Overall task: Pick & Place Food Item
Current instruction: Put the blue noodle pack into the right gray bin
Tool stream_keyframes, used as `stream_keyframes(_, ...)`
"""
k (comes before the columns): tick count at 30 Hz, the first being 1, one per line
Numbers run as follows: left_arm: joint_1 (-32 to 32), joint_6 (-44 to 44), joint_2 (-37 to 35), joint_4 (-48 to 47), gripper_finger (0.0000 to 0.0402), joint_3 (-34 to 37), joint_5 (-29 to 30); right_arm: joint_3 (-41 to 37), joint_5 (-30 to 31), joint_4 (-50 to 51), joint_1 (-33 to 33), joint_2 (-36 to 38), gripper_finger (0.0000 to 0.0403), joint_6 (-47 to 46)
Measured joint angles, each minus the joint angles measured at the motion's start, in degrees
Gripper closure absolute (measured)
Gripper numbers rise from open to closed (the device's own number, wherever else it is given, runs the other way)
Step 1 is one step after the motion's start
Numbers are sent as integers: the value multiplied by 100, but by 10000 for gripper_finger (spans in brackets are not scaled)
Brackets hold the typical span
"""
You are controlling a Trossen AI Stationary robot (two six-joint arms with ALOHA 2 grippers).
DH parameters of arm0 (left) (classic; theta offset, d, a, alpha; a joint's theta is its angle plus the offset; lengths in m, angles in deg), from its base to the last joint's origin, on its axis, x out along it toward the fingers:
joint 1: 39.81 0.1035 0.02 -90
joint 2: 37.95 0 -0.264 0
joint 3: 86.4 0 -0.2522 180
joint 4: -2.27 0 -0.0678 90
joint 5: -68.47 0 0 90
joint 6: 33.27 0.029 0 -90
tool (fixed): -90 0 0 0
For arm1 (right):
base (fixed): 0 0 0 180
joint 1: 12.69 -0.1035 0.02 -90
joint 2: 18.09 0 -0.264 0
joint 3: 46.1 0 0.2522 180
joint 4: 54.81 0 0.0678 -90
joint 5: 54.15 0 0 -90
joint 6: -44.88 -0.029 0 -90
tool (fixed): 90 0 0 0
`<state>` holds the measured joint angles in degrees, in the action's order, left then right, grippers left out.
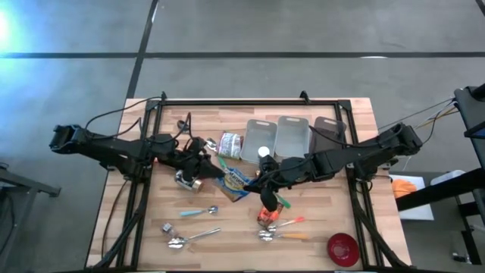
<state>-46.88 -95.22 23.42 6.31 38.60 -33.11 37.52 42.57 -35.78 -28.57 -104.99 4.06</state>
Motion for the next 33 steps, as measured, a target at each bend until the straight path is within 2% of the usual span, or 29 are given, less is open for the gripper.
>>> stream_keyframes(7,-6,-2,-2,0,156,0,0,25,-83,9,0,26,387,-39)
stream_keyframes(12,22,-2,-2,0,103,0,7,171,-87,37,0,26,387,-137)
stream_keyframes(16,65,-3,-2,-1,88,0,31,337,-83,123,0,26,388,-142)
stream_keyframes(33,123,-223,-8,-6,86,0,68,579,-51,863,0,31,388,-689)
